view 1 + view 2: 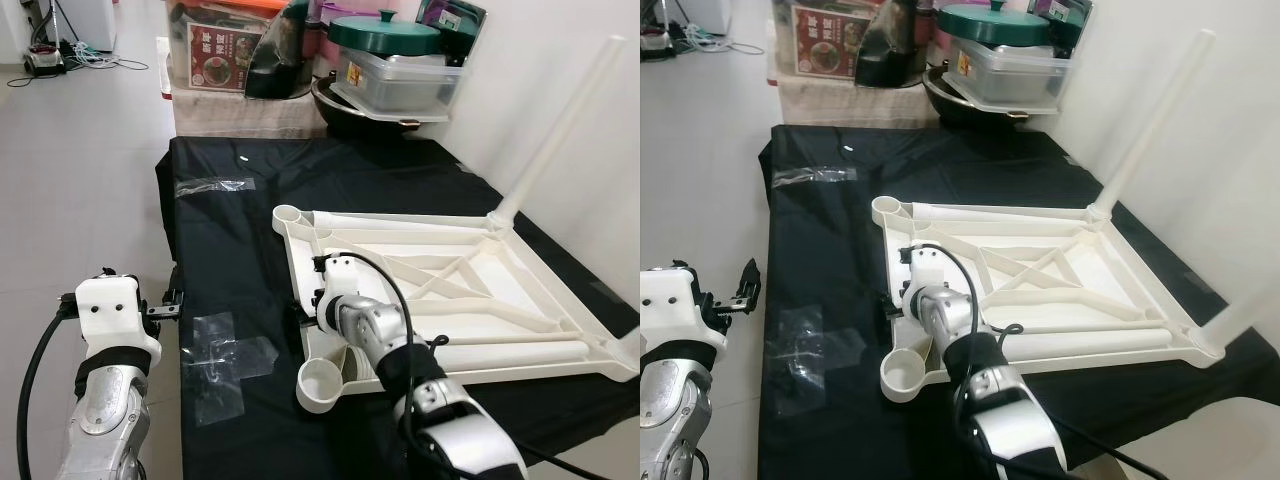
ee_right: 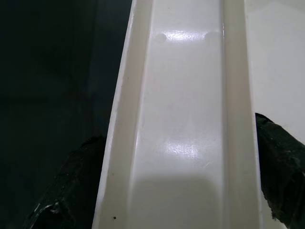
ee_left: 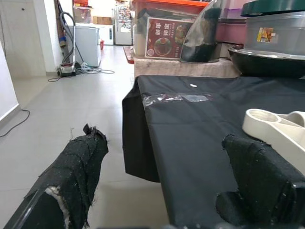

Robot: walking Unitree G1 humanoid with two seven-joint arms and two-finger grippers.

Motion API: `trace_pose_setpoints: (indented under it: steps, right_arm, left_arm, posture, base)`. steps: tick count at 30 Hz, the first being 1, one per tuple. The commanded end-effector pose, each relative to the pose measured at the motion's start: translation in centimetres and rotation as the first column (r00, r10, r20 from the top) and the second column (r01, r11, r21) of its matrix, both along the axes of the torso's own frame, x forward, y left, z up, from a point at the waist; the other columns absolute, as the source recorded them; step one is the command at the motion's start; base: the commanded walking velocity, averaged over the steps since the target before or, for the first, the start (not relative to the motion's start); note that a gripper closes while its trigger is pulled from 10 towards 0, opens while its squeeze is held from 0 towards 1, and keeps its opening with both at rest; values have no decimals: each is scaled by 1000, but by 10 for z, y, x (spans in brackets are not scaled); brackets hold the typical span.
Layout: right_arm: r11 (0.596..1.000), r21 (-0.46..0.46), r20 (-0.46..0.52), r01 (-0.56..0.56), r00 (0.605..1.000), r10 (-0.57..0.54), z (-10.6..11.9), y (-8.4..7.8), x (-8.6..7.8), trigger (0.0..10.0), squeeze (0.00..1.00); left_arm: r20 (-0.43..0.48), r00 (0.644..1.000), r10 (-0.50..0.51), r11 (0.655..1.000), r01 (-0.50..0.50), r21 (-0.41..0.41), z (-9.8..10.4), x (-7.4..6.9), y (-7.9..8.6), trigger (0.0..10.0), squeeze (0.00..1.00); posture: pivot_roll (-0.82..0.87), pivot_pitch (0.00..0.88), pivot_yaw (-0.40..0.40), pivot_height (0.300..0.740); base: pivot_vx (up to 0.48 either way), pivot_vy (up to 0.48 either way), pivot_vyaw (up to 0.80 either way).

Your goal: Building children table

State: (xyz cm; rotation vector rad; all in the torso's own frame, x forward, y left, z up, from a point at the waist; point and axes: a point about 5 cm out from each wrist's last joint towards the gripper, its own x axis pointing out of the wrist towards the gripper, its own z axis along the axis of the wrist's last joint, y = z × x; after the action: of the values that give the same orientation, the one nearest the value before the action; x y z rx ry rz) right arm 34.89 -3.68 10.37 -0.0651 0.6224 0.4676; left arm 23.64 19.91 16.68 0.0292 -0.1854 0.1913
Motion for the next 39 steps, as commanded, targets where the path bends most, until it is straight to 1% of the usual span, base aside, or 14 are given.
trace_pose_setpoints:
  steps: [1, 8, 11, 14, 15, 17, 18, 19, 21, 23, 25, 29, 36, 39]
  right_arm:
    - [987, 50, 15, -156, 988, 155, 2, 18, -8, 10000, 0]
    - [980, 24, 145, -198, 970, 193, 16, 22, -4, 10000, 0]
    - [971, -18, 286, -239, 929, 235, 31, 26, -2, 10000, 0]
    - [970, -22, 296, -241, 925, 237, 32, 26, -2, 10000, 0]
    - [938, -33, 274, -344, 900, 340, 28, 29, -10, 10000, 0]
    - [938, -33, 274, -344, 900, 340, 28, 29, -10, 10000, 0]
    - [908, -52, 246, -416, 876, 415, 23, 28, -15, 10000, 0]
    - [908, -52, 246, -416, 876, 415, 23, 28, -15, 10000, 0]
    - [847, -109, 158, -520, 833, 531, 8, 13, -22, 10000, 0]
    - [847, -109, 158, -520, 833, 531, 8, 13, -22, 10000, 0]
    - [881, -181, 131, -437, 877, 462, 4, -20, -7, 10000, 0]
    - [927, -179, 182, -328, 915, 359, 14, -37, 7, 10000, 0]
    - [950, -145, 214, -277, 929, 303, 20, -37, 11, 10000, 0]
    - [965, -65, 232, -255, 936, 263, 25, -27, 10, 10000, 0]
  left_arm:
    - [0, 1000, -4, 1000, 4, -1, -2, 2, -4, 10000, 0]
    - [2, 1000, -2, 1000, 2, -1, -2, 2, -4, 10000, 0]
    - [1, 1000, -5, 1000, 5, 1, -2, 2, -5, 10000, 0]
    - [1, 1000, -6, 1000, 6, 1, -2, 2, -5, 10000, 0]
    - [0, 1000, -8, 1000, 8, 3, -2, 2, -4, 10000, 0]
    - [0, 1000, -8, 1000, 8, 3, -2, 2, -4, 10000, 0]
    - [0, 1000, -9, 1000, 9, 5, -2, 2, -4, 10000, 0]
    - [0, 1000, -9, 1000, 9, 5, -2, 2, -4, 10000, 0]
    - [-2, 1000, -13, 1000, 13, 7, -2, 2, -4, 10000, 0]
    - [-2, 1000, -13, 1000, 13, 7, -2, 2, -4, 10000, 0]
    - [-4, 1000, -16, 1000, 16, 7, -2, 3, -4, 10000, 0]
    - [-7, 1000, -20, 1000, 20, 5, -3, 4, -6, 10000, 0]
    - [-8, 1000, -24, 1000, 24, 5, -3, 5, -6, 10000, 0]
    - [-6, 1000, -26, 1000, 26, 10, -2, 5, -4, 10000, 0]
  posture:
    - [146, 0, -183, 740]
    - [148, 0, -183, 740]
    - [146, 0, -180, 740]
    - [146, 0, -180, 740]
    - [145, 0, -174, 740]
    - [145, 0, -174, 740]
    - [146, 0, -169, 740]
    - [146, 0, -169, 740]
    - [143, 0, -165, 740]
    - [143, 0, -165, 740]
    - [132, 0, -163, 740]
    - [124, 0, -154, 740]
    - [128, 0, -153, 740]
    - [130, 0, -151, 740]
  base:
    - [0, 0, 0]
    - [0, 0, 0]
    - [0, 0, 0]
    - [0, 0, 0]
    - [0, 0, 0]
    - [0, 0, 0]
    - [0, 0, 0]
    - [0, 0, 0]
    - [0, 0, 0]
    - [0, 0, 0]
    - [0, 0, 0]
    - [0, 0, 0]
    - [0, 0, 0]
    - [0, 0, 0]
